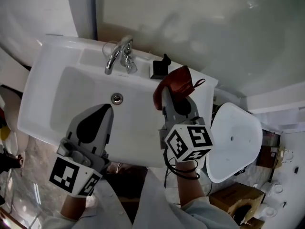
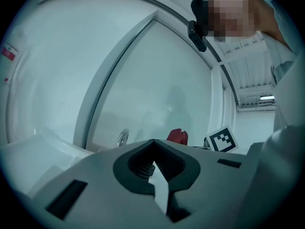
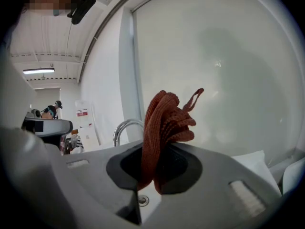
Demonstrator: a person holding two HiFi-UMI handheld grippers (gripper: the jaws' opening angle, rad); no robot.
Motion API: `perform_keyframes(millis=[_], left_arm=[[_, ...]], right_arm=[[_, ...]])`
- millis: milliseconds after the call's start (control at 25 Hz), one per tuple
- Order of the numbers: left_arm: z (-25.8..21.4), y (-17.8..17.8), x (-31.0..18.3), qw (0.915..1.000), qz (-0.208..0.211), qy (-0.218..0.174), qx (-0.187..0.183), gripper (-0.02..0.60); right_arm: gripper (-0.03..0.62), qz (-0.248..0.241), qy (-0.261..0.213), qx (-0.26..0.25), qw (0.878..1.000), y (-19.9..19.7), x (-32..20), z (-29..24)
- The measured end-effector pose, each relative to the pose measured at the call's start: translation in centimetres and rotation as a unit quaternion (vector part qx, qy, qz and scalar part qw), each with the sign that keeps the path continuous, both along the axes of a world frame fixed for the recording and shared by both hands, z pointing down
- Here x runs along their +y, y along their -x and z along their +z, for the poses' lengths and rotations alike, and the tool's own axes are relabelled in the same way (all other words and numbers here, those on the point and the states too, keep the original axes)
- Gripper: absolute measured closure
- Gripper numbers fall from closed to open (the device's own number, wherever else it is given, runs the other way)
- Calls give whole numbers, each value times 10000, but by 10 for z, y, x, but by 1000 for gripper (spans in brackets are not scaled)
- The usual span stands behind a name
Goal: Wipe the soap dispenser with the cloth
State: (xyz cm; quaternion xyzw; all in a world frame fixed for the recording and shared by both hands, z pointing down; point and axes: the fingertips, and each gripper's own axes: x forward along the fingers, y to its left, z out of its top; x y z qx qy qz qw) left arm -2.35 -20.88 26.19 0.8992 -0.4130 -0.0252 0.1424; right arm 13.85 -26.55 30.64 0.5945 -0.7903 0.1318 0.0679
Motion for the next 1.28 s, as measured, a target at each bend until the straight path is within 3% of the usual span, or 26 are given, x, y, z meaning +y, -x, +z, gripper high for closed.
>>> perform_keyframes(millis=[360, 680, 1080, 1280], left_arm=[[8, -2, -5, 9992, -380, 89, -58, 584], [16, 3, -7, 9982, -552, 225, -95, 584], [22, 9, -13, 9966, -759, 289, -116, 584], [23, 8, -15, 9962, -801, 303, -145, 584]], right_arm=[[539, -13, 235, -328, 9992, -11, -48, 28], [539, 5, 468, -284, 9985, -7, -75, 58], [539, -251, 979, 360, 9942, 1, -96, 111], [539, -156, 1357, 365, 9899, -1, -104, 146]])
